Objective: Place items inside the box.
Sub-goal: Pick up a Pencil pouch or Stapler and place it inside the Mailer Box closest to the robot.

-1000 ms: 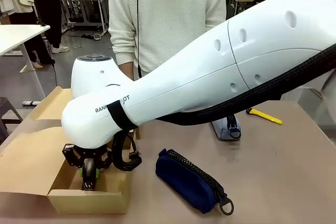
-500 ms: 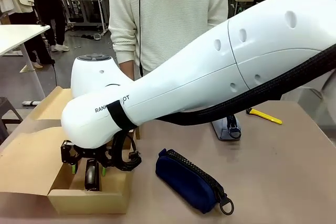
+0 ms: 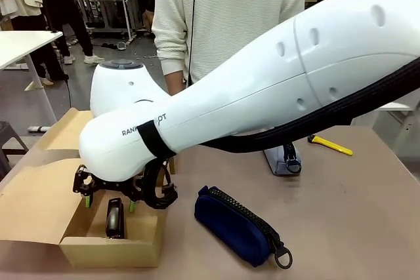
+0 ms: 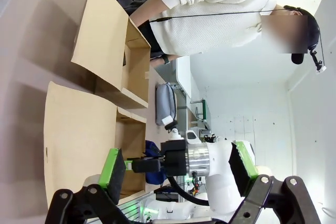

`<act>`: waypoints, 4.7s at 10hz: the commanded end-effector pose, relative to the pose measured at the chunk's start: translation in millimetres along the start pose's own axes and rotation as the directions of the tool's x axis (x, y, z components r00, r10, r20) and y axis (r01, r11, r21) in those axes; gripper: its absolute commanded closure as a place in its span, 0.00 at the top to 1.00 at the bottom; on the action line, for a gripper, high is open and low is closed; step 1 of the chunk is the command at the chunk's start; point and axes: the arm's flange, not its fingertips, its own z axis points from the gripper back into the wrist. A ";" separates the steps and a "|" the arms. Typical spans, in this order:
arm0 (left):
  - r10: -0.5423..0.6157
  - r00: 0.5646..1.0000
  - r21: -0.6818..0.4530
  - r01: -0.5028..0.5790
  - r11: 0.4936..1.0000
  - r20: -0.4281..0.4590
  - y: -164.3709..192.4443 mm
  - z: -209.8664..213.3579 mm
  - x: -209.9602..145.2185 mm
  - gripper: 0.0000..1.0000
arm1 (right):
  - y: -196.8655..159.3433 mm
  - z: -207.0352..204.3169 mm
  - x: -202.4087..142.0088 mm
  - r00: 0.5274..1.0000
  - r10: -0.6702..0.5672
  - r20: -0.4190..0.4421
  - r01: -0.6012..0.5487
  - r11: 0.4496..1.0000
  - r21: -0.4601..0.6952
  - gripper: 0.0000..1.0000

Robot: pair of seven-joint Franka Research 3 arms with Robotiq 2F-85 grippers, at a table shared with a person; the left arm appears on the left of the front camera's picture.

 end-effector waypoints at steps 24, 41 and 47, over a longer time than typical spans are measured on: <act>-0.018 1.000 -0.025 0.018 1.000 0.009 -0.6 -0.8 -0.1 1.00 | -659.6 247.1 -131.9 0.989 -0.114 -0.096 0.129 0.340 0.931 1.00; -0.018 1.000 -0.025 0.018 1.000 0.009 -0.6 -0.8 -0.1 1.00 | -723.5 232.9 -130.4 0.989 -0.105 -0.106 0.131 0.267 0.955 1.00; -0.018 1.000 -0.025 0.018 1.000 0.009 -0.6 -0.8 -0.1 1.00 | -649.1 243.1 -86.9 0.996 -0.081 -0.044 0.080 0.523 0.849 1.00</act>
